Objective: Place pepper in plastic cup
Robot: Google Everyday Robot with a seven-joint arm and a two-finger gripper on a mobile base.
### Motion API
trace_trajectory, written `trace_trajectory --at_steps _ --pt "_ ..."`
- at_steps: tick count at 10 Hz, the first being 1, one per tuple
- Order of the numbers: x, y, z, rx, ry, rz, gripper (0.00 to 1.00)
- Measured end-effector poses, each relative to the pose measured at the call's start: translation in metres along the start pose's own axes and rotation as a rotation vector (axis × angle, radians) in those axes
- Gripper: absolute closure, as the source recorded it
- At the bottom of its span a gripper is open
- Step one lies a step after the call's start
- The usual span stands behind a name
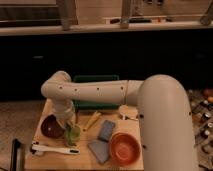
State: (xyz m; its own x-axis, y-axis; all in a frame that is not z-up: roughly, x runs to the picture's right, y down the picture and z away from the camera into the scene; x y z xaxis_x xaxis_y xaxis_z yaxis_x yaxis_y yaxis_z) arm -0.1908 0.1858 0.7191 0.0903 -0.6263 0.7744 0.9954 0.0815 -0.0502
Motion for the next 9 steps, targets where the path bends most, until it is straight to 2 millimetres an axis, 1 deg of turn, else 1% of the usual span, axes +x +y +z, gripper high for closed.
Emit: trace_trajectory --at_steps 3,9 --pt "0.0030 -0.0039 -0.0015 0.012 0.008 -0.003 0.20" --pt "0.0057 -0.0032 -0.0042 0.019 0.013 -0.001 0.20"
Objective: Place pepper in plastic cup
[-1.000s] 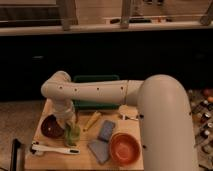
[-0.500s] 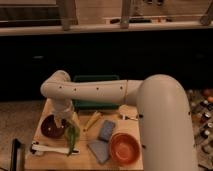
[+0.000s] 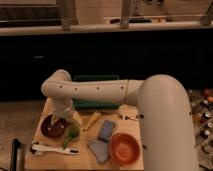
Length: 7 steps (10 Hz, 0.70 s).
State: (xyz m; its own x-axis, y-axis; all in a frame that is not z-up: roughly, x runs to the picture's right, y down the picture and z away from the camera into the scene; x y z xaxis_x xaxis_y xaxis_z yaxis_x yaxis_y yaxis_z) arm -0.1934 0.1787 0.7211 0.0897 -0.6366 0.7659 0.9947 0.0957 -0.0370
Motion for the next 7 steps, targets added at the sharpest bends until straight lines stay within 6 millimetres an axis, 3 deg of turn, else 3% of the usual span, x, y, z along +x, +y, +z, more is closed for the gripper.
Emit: trace_trajectory --at_steps 7 --pt "-0.0008 0.0004 -0.0022 0.010 0.016 0.000 0.20"
